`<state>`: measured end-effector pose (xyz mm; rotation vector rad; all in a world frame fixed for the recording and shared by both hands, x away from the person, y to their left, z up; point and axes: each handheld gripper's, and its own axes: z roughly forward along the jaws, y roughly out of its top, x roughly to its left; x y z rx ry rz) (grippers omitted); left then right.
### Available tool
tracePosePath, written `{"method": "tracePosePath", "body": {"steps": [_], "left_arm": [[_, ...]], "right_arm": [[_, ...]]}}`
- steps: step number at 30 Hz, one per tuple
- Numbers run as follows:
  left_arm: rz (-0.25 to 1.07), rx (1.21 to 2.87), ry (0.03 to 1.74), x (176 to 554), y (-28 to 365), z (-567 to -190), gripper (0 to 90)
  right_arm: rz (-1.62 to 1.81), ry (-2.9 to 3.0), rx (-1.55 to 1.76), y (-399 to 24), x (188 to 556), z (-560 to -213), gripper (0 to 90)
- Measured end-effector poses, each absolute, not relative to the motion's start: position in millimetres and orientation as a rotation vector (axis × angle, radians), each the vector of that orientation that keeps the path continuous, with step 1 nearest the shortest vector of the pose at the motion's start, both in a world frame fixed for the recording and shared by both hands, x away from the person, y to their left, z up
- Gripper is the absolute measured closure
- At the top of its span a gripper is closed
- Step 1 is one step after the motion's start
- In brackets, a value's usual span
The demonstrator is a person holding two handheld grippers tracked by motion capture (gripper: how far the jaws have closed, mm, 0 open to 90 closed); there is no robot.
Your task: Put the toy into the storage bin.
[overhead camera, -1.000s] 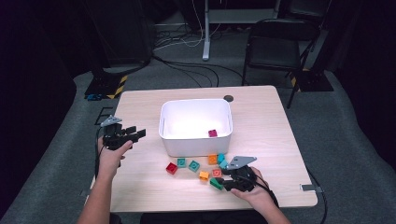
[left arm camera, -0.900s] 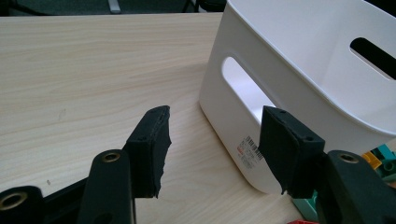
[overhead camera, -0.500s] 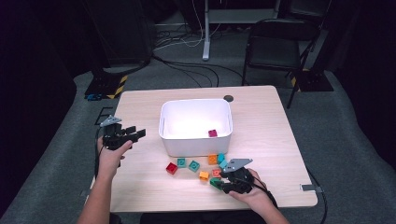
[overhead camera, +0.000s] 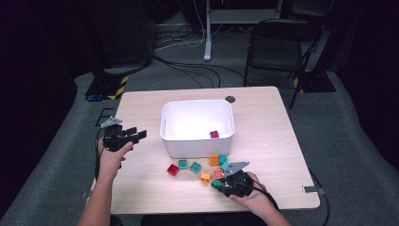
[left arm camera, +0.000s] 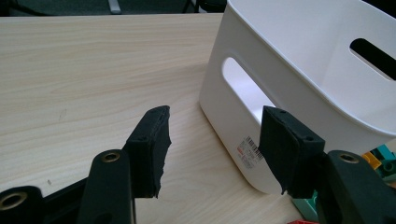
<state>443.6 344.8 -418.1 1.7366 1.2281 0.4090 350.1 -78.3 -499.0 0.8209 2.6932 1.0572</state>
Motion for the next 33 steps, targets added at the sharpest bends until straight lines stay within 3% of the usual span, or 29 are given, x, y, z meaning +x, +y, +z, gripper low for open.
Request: {"method": "tracePosePath", "body": {"steps": [33], "left_arm": [[0.416,1.736,1.243,440,349,-419,42.5]], "right_arm": [[1.172,2.587,0.903,-95,358,-460,65.9]]}}
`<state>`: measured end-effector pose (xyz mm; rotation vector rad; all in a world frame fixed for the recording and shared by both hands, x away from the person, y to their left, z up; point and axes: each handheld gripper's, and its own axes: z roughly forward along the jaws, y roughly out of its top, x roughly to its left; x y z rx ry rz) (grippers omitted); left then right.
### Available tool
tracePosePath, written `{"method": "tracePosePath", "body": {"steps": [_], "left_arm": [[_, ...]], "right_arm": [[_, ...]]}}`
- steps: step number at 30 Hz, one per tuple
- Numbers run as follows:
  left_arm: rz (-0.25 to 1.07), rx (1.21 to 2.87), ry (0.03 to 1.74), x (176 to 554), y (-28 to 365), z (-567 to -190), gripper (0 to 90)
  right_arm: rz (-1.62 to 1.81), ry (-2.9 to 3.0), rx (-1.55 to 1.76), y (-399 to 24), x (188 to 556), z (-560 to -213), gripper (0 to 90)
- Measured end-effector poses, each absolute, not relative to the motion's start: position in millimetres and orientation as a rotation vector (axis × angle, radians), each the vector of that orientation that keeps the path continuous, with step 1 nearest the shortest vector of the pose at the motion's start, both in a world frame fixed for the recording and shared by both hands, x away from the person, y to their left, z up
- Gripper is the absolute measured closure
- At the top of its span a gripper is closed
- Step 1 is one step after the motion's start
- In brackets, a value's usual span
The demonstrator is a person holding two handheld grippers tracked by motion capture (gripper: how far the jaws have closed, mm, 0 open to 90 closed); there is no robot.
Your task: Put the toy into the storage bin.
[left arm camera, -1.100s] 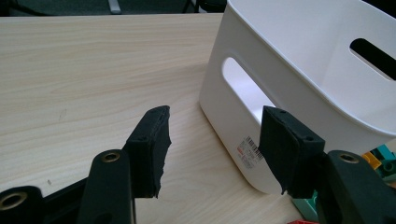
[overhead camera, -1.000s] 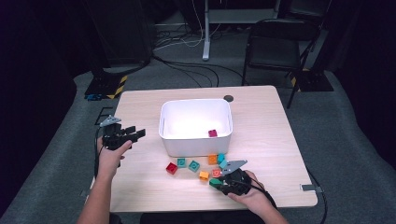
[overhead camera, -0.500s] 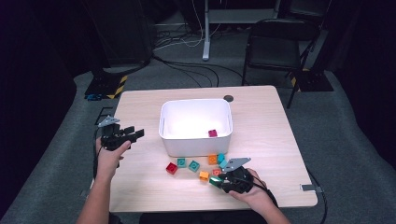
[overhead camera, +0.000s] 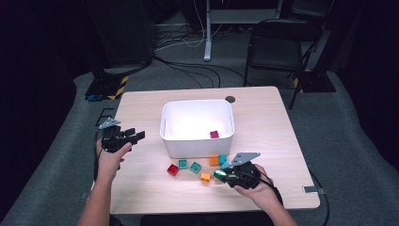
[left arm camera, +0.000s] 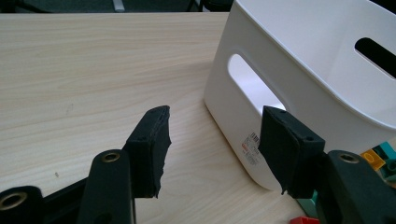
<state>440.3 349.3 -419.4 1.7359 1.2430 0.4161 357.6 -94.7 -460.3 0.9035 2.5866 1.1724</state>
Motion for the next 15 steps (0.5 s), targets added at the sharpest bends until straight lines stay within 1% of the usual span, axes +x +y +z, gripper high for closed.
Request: {"method": "tracePosePath", "body": {"steps": [12,15], "left_arm": [[0.418,1.729,1.241,439,350,-419,42.5],[0.416,1.732,1.243,439,350,-419,42.5]], "right_arm": [[1.204,2.537,0.902,-103,366,-428,65.9],[1.208,2.533,0.894,-106,372,-415,66.0]]}}
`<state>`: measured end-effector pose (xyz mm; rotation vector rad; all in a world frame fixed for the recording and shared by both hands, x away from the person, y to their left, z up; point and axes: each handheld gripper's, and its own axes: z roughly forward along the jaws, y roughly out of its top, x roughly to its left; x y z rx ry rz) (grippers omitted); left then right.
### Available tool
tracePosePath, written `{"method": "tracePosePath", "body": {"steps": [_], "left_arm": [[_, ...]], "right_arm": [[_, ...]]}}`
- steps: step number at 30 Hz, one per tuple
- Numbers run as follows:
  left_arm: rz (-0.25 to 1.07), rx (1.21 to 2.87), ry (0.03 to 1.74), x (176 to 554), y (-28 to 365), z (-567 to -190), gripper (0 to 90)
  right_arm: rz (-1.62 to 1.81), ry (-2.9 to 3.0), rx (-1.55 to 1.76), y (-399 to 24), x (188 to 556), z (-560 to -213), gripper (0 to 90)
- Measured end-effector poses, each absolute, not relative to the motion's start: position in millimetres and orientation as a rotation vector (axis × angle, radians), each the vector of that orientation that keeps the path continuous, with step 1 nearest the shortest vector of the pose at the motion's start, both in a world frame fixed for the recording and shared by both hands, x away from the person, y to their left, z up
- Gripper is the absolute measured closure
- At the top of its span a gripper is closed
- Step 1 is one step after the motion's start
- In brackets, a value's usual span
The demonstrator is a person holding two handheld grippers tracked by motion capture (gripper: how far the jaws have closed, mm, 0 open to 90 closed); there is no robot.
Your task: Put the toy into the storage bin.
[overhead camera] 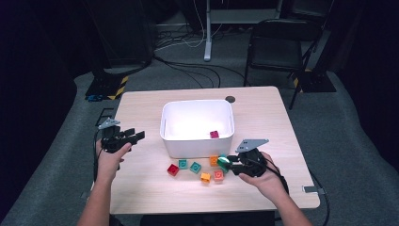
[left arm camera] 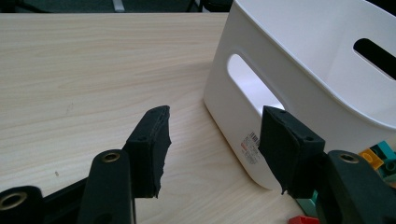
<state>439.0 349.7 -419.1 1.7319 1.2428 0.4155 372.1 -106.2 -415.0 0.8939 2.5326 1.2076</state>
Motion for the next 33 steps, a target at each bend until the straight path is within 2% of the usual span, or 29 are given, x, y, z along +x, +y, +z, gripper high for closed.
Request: {"method": "tracePosePath", "body": {"steps": [18,33], "left_arm": [[0.413,1.733,1.251,439,351,-421,42.4],[0.412,1.729,1.255,439,354,-421,42.4]], "right_arm": [[1.228,2.492,0.833,-110,389,-351,65.9],[1.242,2.435,0.863,-98,421,-331,65.9]]}}
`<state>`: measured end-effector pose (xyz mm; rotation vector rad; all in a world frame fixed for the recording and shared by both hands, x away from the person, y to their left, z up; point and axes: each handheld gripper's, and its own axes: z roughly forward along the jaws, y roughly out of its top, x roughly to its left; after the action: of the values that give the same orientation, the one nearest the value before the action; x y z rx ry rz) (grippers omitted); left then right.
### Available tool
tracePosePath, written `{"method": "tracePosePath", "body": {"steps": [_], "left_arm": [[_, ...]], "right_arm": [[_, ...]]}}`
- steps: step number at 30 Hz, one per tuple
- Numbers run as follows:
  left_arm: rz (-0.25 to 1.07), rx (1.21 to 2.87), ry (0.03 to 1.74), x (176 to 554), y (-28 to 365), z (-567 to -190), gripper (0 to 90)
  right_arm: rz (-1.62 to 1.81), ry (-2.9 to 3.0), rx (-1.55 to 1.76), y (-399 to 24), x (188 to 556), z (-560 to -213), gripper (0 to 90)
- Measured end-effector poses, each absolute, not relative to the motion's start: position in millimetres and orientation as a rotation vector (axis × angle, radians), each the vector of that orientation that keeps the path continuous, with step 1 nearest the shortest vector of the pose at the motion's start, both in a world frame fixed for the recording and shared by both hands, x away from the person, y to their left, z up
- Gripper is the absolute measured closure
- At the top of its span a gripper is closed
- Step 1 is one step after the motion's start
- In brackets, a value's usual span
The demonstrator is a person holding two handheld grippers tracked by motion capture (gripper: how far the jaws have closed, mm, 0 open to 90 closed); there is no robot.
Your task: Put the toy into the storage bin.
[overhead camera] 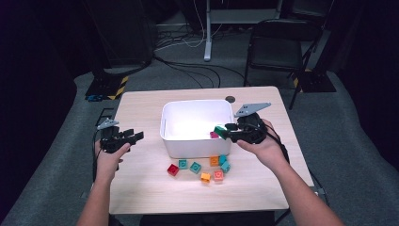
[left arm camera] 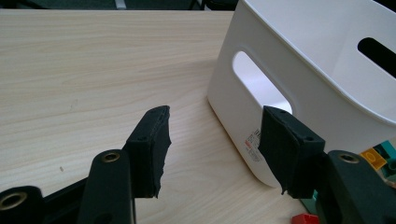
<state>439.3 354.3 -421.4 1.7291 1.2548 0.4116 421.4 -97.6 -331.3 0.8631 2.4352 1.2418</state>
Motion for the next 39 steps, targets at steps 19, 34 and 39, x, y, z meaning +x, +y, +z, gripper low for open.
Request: {"method": "tracePosePath", "body": {"steps": [19,34,39], "left_arm": [[0.409,1.717,1.258,440,357,-422,42.5],[0.406,1.721,1.258,439,357,-422,42.4],[0.407,1.718,1.261,439,359,-422,42.4]], "right_arm": [[1.166,2.420,0.918,-68,467,-346,65.9],[1.104,2.437,0.946,-50,488,-368,65.8],[1.100,2.442,0.952,-46,488,-370,65.7]]}}
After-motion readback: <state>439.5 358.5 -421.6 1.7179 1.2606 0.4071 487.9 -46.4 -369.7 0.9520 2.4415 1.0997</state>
